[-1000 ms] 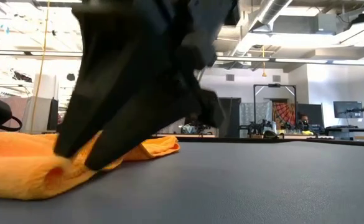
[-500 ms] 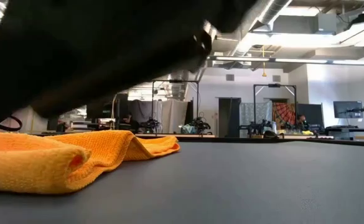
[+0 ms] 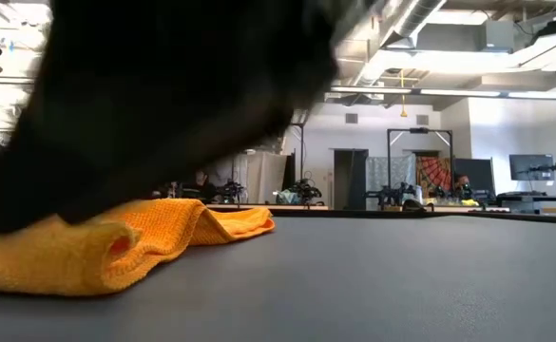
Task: Roll towel
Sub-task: Roll the yellow microfiber cloth on the table
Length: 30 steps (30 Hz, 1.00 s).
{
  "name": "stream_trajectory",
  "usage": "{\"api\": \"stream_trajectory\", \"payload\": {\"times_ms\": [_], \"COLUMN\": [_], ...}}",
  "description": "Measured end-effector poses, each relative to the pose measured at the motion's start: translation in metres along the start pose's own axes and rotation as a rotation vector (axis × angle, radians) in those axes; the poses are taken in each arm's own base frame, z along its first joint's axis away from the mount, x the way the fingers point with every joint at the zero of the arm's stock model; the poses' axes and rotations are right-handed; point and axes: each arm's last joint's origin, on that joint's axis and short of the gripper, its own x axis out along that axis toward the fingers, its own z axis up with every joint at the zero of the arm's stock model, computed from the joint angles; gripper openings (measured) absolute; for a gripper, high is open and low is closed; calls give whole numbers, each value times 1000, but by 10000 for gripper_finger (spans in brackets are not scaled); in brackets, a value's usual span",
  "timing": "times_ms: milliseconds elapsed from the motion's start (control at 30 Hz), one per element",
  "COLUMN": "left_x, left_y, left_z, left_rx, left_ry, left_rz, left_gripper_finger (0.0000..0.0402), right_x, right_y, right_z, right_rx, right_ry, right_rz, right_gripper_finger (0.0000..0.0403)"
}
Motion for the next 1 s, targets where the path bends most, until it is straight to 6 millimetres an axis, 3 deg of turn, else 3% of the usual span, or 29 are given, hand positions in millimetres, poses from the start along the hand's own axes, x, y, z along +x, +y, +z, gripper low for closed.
{"api": "stream_trajectory", "payload": {"times_ms": [133,433,600,733,867,1000], "left_x": [0,0,0,0,0,-1], "left_y": [0,-1,-4,-3,-4,-5], "left_z": [0,1,4,3,2,2], "left_rx": [2,9,18,18,21,21], "left_ry": [0,-14,-43,-33,-29,-22], "left_rz": [0,-12,-36,-29,-33,-41], "left_gripper_finger": [0,0,0,0,0,0], "right_x": [13,15,25,32,28,19], "right_y": [-2,-5,-7,-9,-11,-14], "right_z": [-9,-10,-18,-23,-19,-9], "right_rx": [0,-43,-55,-17,0,78], "right_ry": [18,15,29,43,39,41], "right_rz": [-14,-65,-87,-107,-103,-47], "right_gripper_finger": [157,155,152,111,28,21]}}
